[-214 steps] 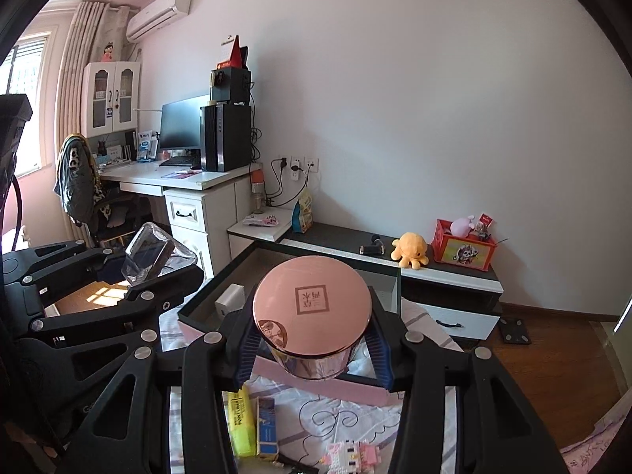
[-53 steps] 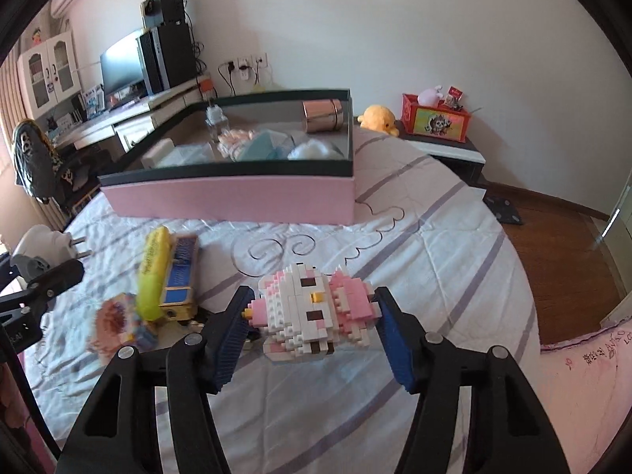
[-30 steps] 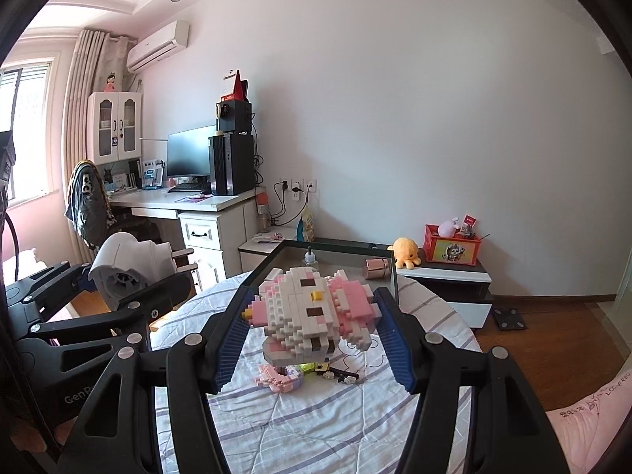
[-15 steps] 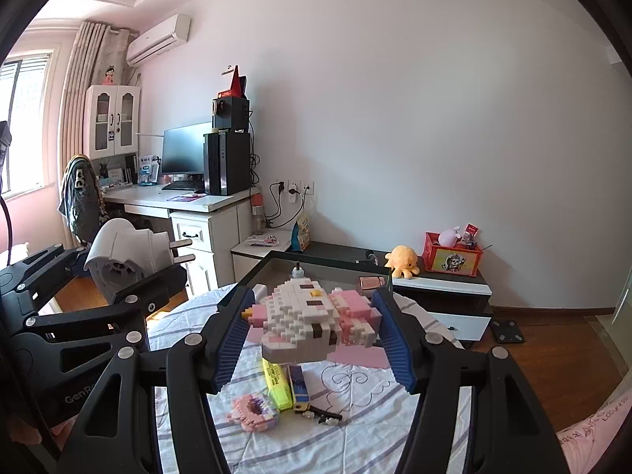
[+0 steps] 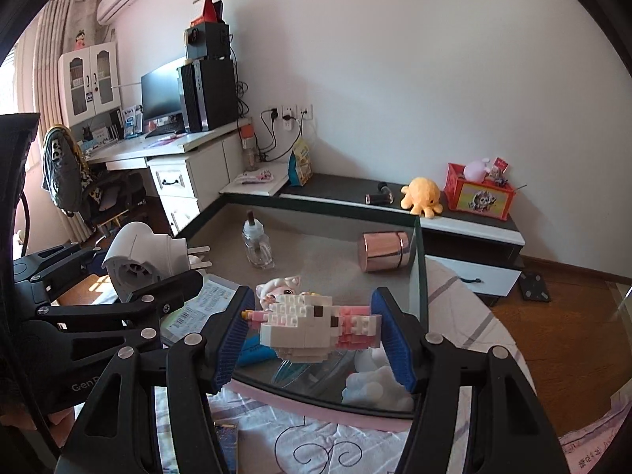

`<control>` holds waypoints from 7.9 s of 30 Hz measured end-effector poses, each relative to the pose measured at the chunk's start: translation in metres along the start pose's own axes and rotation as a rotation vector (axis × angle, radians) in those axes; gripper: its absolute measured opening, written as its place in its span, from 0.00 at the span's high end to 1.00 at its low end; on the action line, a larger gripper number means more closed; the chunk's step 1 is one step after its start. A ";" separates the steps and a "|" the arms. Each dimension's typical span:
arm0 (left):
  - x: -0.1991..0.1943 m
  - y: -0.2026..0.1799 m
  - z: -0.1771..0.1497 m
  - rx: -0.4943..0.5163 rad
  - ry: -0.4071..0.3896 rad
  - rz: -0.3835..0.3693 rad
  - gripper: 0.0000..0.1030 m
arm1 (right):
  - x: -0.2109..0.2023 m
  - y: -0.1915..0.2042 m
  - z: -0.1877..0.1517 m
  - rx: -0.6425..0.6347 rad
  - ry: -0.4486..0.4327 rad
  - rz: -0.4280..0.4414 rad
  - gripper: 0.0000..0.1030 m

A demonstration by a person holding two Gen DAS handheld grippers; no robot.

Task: Organize rigid objects
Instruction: 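Release the dryer attachment into the pink box with the left gripper while the right releases the block figure, then withdraw both tools from the pink box back over the bed, then grasp the pink block figure with the left gripper while the right grasps the keychain, then lift the block figure with the left gripper while the right lifts the keychain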

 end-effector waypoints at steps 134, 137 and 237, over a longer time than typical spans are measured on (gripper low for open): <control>-0.069 -0.054 -0.168 -0.006 0.165 -0.077 0.43 | -0.091 -0.002 -0.160 0.090 0.167 -0.091 0.00; -0.075 -0.043 -0.170 -0.001 0.154 -0.060 0.42 | -0.077 0.001 -0.162 0.060 0.208 -0.092 0.00; -0.307 -0.022 -0.015 0.021 -0.499 0.135 0.42 | -0.270 0.107 0.005 -0.098 -0.397 -0.024 0.82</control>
Point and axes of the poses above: each gripper's, at about its wrist camera, not at the fingertips, and x roughly the way its jaws point, y to its left, z to its top, the point moved 10 cm from there along x, roughly the way its jaws point, and after that the axes turned 2 degrees about -y, right-handed, at the moved point
